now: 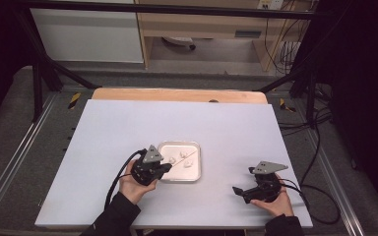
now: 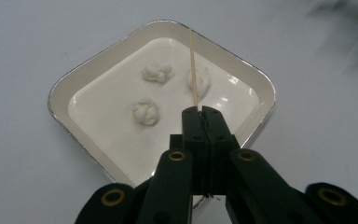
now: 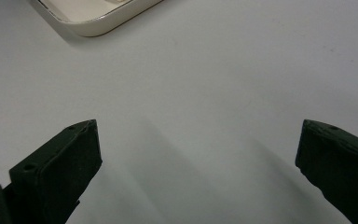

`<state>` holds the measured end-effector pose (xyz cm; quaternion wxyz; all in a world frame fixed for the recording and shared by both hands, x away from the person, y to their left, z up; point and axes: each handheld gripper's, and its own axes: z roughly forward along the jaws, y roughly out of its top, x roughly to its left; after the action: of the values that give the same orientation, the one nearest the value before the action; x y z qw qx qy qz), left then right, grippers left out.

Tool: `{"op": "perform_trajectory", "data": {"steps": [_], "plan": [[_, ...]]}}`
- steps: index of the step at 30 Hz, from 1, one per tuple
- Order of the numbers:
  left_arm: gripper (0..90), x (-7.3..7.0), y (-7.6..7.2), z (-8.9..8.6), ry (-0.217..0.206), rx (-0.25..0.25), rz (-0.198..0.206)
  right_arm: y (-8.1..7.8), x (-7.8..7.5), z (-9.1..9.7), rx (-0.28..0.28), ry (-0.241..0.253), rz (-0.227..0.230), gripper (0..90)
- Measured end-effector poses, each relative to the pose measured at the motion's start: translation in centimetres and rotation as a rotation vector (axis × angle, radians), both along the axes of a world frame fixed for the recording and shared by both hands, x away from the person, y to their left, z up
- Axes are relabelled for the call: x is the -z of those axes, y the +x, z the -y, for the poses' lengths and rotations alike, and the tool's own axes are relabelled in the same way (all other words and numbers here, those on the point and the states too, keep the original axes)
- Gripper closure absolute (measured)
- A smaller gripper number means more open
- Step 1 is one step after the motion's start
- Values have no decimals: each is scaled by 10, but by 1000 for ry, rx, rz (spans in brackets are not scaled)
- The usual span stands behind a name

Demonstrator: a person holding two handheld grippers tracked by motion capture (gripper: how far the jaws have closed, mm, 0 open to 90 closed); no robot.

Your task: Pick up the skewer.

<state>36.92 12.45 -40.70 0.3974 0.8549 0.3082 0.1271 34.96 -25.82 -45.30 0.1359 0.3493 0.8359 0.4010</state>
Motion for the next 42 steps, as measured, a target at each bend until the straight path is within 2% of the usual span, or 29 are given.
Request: {"op": "perform_trajectory", "data": {"steps": [3, 13, 25, 33, 34, 37, 42], "plan": [[891, -1, -1, 2, -2, 8, 1, -1, -3, -6, -8, -36, 30, 7], [891, -6, -8, 9, -18, 62, -5, -2, -10, -17, -38, -90, 92, 12], [891, -6, -17, 26, 16, 128, 3, -5, -14, -31, -83, -166, 150, 24], [891, -9, -19, 36, 31, 165, 7, -7, -21, -44, -129, -234, 217, 53], [891, -9, -20, 38, 31, 167, 6, -9, -23, -48, -143, -264, 235, 63], [891, -10, -21, 43, 40, 183, 8, -9, -24, -52, -167, -297, 263, 79], [891, -11, -20, 51, 51, 205, 7, -10, -26, -58, -199, -327, 295, 104]]}}
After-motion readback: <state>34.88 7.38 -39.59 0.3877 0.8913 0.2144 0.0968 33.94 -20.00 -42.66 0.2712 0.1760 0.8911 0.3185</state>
